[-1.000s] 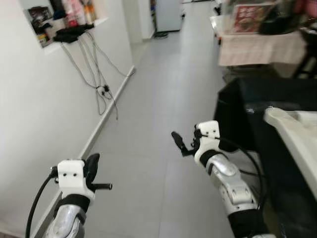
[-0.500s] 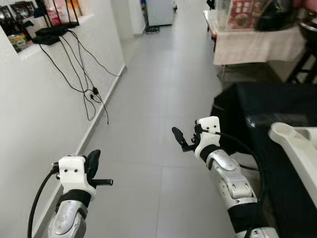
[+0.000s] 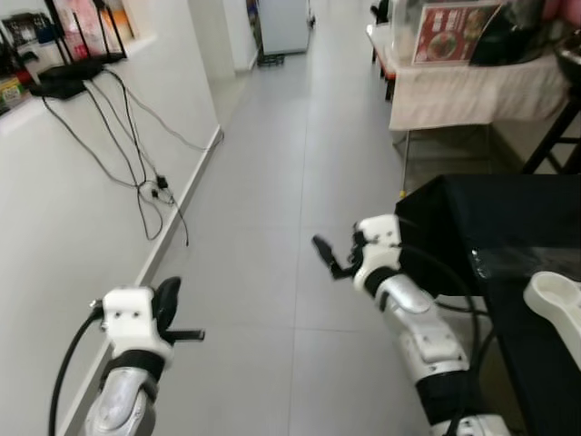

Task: Building children table

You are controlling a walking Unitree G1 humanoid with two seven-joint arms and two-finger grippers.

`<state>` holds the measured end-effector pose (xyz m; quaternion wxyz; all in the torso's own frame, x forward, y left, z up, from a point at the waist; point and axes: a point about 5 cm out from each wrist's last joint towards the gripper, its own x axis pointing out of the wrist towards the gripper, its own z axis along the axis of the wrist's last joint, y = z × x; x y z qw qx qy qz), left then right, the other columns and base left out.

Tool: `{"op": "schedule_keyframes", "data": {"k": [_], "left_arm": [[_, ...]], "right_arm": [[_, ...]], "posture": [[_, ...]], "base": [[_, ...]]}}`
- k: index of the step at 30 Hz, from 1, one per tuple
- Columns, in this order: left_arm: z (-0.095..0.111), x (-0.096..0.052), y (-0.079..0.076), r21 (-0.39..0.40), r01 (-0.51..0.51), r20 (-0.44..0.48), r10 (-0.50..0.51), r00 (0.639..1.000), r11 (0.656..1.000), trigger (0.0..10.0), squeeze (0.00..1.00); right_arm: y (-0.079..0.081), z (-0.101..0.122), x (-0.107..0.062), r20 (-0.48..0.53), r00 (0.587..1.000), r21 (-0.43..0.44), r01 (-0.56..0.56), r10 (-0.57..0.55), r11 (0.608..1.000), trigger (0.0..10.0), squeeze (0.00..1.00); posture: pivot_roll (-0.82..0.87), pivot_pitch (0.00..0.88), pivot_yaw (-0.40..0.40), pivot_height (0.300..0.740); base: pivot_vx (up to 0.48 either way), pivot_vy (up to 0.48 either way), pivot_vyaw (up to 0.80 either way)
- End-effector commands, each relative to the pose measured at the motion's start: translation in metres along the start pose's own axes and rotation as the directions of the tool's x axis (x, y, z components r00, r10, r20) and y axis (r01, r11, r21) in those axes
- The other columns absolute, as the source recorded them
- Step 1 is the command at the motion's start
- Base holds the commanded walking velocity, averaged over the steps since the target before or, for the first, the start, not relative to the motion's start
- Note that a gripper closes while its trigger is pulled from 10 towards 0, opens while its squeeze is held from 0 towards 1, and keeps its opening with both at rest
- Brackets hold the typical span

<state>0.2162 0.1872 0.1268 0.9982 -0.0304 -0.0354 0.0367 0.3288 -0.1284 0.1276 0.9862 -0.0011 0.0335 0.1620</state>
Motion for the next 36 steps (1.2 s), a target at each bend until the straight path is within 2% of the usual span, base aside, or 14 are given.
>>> {"op": "schedule_keyframes", "data": {"k": [1,31,36], "left_arm": [[0.0004,-0.0010,0.0055,0.004,-0.016,0.000,0.016,1.000,1.000,10.0,0.00],[0.0013,-0.0003,0.0062,-0.005,-0.018,0.007,0.018,1.000,1.000,10.0,0.00],[0.0019,-0.0005,0.0066,-0.017,-0.017,0.013,0.018,1.000,1.000,10.0,0.00]], "right_arm": [[0.0095,0.0002,0.0021,0.008,0.999,0.010,-0.031,0.031,0.999,10.0,0.00],[0.0097,0.0005,0.0032,0.003,0.999,0.014,-0.033,0.033,0.999,10.0,0.00],[0.0098,0.0002,0.0034,-0.001,0.999,0.014,-0.034,0.034,0.999,10.0,0.00]], "posture": [[-0.08,0.033,0.052,0.740],[-0.08,0.041,0.051,0.740],[-0.08,0.041,0.051,0.740]], "base": [[0.368,0.000,0.00],[0.374,0.000,0.00],[0.067,0.000,-0.80]]}}
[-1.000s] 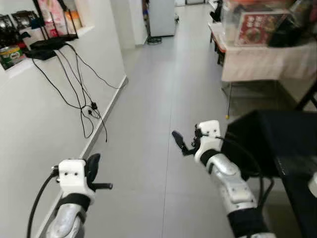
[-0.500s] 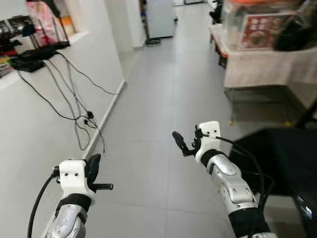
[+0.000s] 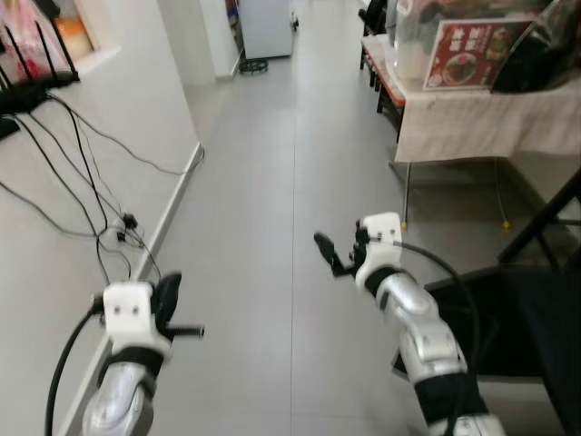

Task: Building children table

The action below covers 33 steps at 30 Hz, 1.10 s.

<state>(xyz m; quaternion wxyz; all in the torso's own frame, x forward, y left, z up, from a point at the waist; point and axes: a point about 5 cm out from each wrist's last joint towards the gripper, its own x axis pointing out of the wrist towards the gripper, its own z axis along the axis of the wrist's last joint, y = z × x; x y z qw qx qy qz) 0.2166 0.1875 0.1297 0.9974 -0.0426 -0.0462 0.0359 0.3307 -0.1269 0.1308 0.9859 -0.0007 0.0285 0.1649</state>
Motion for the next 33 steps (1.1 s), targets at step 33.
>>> {"op": "schedule_keyframes", "data": {"k": [33], "left_arm": [[-0.010,-0.006,0.007,0.094,0.040,-0.051,-0.035,0.998,0.995,10.0,0.00]], "right_arm": [[0.025,-0.014,-0.001,-0.045,0.993,-0.063,-0.107,0.105,0.992,10.0,0.00]], "posture": [[-0.04,0.000,0.041,0.740]], "base": [[0.000,0.000,-0.80]]}}
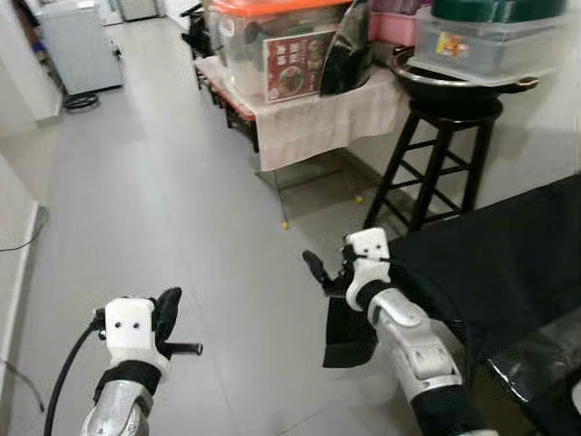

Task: Building children table

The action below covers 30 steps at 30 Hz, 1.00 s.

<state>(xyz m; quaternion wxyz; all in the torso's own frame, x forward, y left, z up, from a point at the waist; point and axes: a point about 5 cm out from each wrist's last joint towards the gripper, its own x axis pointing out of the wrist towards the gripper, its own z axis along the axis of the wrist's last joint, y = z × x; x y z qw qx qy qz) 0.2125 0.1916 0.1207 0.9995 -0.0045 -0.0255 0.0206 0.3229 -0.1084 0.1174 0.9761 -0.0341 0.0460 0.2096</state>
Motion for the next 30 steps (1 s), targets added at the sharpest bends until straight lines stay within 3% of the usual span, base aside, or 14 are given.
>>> {"op": "schedule_keyframes", "data": {"k": [1,5,12,14,18,21,30], "left_arm": [[-0.009,0.002,-0.002,0.045,0.036,-0.025,-0.035,0.999,0.998,10.0,0.00],[-0.020,0.005,-0.005,0.055,0.059,-0.053,-0.056,0.997,0.997,10.0,0.00],[-0.029,0.012,-0.006,0.057,0.062,-0.075,-0.058,0.996,0.996,10.0,0.00],[-0.041,0.024,0.000,0.017,0.059,-0.104,-0.057,0.993,0.998,10.0,0.00],[-0.046,0.028,0.004,-0.031,0.052,-0.118,-0.056,0.991,0.998,10.0,0.00],[-0.051,0.023,0.005,-0.097,0.057,-0.131,-0.070,0.989,0.994,10.0,0.00],[-0.057,0.018,0.007,-0.126,0.082,-0.136,-0.099,0.986,0.989,10.0,0.00]], "right_arm": [[-0.002,-0.005,0.007,-0.010,1.000,-0.042,0.010,-0.010,0.999,10.0,0.00],[-0.010,-0.013,0.012,-0.032,0.999,-0.086,0.042,-0.044,0.995,10.0,0.00],[-0.015,-0.026,0.011,-0.067,0.996,-0.069,0.055,-0.059,0.996,10.0,0.00],[-0.018,-0.043,0.005,-0.115,0.991,-0.049,0.065,-0.070,0.997,10.0,0.00],[-0.019,-0.051,0.002,-0.141,0.987,-0.044,0.071,-0.077,0.996,10.0,0.00],[-0.020,-0.056,-0.002,-0.152,0.986,-0.018,0.062,-0.064,0.998,10.0,0.00],[-0.018,-0.061,-0.001,-0.140,0.989,0.006,0.043,-0.042,0.999,10.0,0.00]], "posture": [[-0.02,0.000,0.030,0.740],[-0.03,0.000,0.032,0.740],[-0.04,0.000,0.038,0.740],[-0.06,0.000,0.036,0.740],[-0.06,0.000,0.037,0.740],[-0.04,0.000,0.041,0.740],[-0.04,0.000,0.043,0.740]], "base": [[0.000,0.000,-0.80],[0.000,0.000,-0.80],[0.000,0.000,-0.80],[0.000,0.000,-0.80],[0.000,0.000,-0.80],[0.000,0.000,-0.80],[0.000,0.000,-0.80]]}}
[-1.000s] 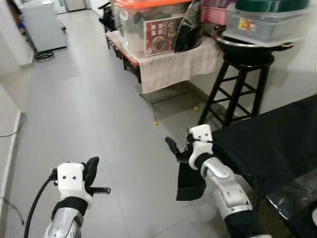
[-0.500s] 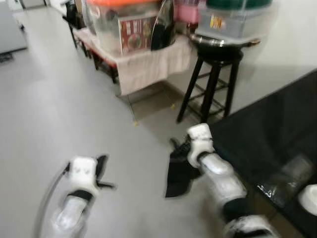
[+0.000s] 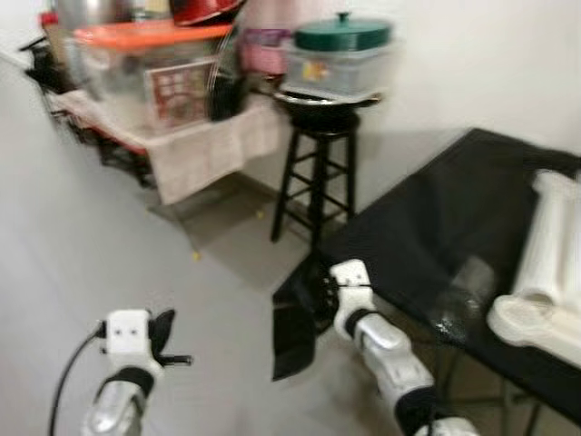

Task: Building children table

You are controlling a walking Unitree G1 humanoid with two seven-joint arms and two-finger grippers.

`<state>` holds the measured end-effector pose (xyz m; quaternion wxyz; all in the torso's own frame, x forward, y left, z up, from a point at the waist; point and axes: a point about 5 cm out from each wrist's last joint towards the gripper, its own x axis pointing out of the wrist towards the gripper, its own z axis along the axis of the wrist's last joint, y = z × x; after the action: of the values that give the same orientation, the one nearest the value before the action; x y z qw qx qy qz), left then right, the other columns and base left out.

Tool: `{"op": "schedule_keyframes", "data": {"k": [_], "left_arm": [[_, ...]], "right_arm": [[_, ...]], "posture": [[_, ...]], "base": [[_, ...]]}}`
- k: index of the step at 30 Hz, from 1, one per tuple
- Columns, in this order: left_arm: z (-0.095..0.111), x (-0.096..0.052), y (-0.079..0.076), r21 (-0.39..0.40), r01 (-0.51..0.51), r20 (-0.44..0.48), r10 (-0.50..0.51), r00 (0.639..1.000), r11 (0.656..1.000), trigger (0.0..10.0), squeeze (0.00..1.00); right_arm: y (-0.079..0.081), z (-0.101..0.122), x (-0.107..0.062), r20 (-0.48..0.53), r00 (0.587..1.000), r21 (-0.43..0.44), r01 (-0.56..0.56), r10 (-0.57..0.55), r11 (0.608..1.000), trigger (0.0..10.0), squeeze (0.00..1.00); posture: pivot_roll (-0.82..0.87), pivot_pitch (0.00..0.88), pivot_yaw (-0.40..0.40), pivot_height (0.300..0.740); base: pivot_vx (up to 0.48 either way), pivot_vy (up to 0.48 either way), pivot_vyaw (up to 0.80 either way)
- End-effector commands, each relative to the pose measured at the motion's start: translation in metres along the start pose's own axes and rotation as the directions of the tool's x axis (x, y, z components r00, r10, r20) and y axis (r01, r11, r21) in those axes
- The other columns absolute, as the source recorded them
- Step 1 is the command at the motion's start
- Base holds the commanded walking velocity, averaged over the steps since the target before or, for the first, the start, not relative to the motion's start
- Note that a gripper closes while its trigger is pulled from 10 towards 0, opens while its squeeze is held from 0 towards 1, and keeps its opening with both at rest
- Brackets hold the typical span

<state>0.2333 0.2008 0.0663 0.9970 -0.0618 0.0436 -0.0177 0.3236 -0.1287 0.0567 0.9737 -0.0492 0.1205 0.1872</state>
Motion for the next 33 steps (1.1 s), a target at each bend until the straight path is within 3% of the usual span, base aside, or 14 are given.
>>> {"op": "schedule_keyframes", "data": {"k": [1,19,20,22,23,24,25,27,28,29,30,31,32,33], "left_arm": [[-0.003,0.001,-0.001,-0.007,0.022,0.001,-0.022,1.000,1.000,10.0,0.00],[0.000,0.007,0.001,0.032,0.080,0.018,-0.080,0.997,0.996,10.0,0.00],[0.004,0.005,0.006,0.000,0.033,0.055,-0.033,0.998,0.999,10.0,0.00],[0.004,0.005,0.006,0.000,0.033,0.055,-0.033,0.998,0.999,10.0,0.00],[0.005,0.002,0.014,-0.026,-0.040,0.073,0.042,0.996,0.999,10.0,0.00],[0.005,-0.004,0.025,-0.055,-0.142,0.074,0.146,0.987,0.988,10.0,0.00],[0.005,-0.004,0.025,-0.055,-0.142,0.074,0.146,0.987,0.988,10.0,0.00],[0.003,-0.014,0.045,-0.064,-0.305,0.054,0.309,0.950,0.950,10.0,0.00],[0.003,-0.014,0.045,-0.064,-0.305,0.054,0.309,0.950,0.950,10.0,0.00],[0.002,-0.018,0.053,-0.055,-0.361,0.045,0.363,0.931,0.931,10.0,0.00],[0.002,-0.018,0.053,-0.055,-0.361,0.045,0.363,0.931,0.931,10.0,0.00],[0.001,-0.025,0.065,-0.039,-0.437,0.037,0.438,0.898,0.899,10.0,0.00],[0.001,-0.025,0.065,-0.039,-0.437,0.037,0.438,0.898,0.899,10.0,0.00],[-0.001,-0.033,0.081,-0.007,-0.532,0.016,0.532,0.846,0.847,10.0,0.00]], "right_arm": [[-0.001,0.000,0.000,0.017,1.000,0.006,0.002,-0.002,1.000,10.0,0.00],[0.000,-0.002,0.000,0.043,0.999,0.030,-0.016,0.015,0.999,10.0,0.00],[0.009,0.001,-0.005,0.100,0.980,0.063,-0.182,0.175,0.981,10.0,0.00],[0.009,0.001,-0.005,0.100,0.980,0.063,-0.182,0.175,0.981,10.0,0.00],[0.021,0.001,-0.012,0.119,0.926,0.107,-0.372,0.360,0.922,10.0,0.00],[0.034,0.000,-0.023,0.131,0.838,0.139,-0.545,0.530,0.827,10.0,0.00],[0.034,0.000,-0.023,0.131,0.838,0.139,-0.545,0.530,0.827,10.0,0.00],[0.051,-0.003,-0.043,0.124,0.674,0.162,-0.738,0.728,0.655,10.0,0.00],[0.051,-0.003,-0.043,0.124,0.674,0.162,-0.738,0.728,0.655,10.0,0.00],[0.056,-0.005,-0.049,0.109,0.622,0.159,-0.781,0.775,0.604,10.0,0.00],[0.056,-0.005,-0.049,0.109,0.622,0.159,-0.781,0.775,0.604,10.0,0.00],[0.060,-0.007,-0.056,0.094,0.568,0.148,-0.820,0.817,0.553,10.0,0.00],[0.060,-0.007,-0.056,0.094,0.568,0.148,-0.820,0.817,0.553,10.0,0.00],[0.062,-0.006,-0.061,0.101,0.524,0.162,-0.847,0.846,0.506,10.0,0.00]], "posture": [[-0.04,0.000,0.043,0.740],[-0.06,0.000,0.065,0.740],[-0.07,0.000,0.076,0.740],[-0.07,0.000,0.076,0.740],[-0.07,0.000,0.083,0.740],[-0.06,0.000,0.080,0.740],[-0.06,0.000,0.080,0.740],[-0.05,0.000,0.079,0.740],[-0.05,0.000,0.079,0.740],[-0.05,0.000,0.079,0.740],[-0.05,0.000,0.079,0.740],[-0.05,0.000,0.080,0.740],[-0.05,0.000,0.080,0.740],[-0.05,0.000,0.079,0.740]], "base": [[0.000,0.000,-0.80],[0.000,0.000,-0.80],[0.000,0.000,-0.80],[0.000,0.000,-0.80],[0.000,0.000,-0.80],[0.000,0.000,-0.80],[0.000,0.000,-0.80],[0.000,0.000,-0.80],[0.000,0.000,-0.80],[0.000,0.000,-0.80],[0.000,0.000,-0.80],[0.000,0.000,-0.80],[0.000,0.000,-0.80],[0.000,0.000,-0.80]]}}
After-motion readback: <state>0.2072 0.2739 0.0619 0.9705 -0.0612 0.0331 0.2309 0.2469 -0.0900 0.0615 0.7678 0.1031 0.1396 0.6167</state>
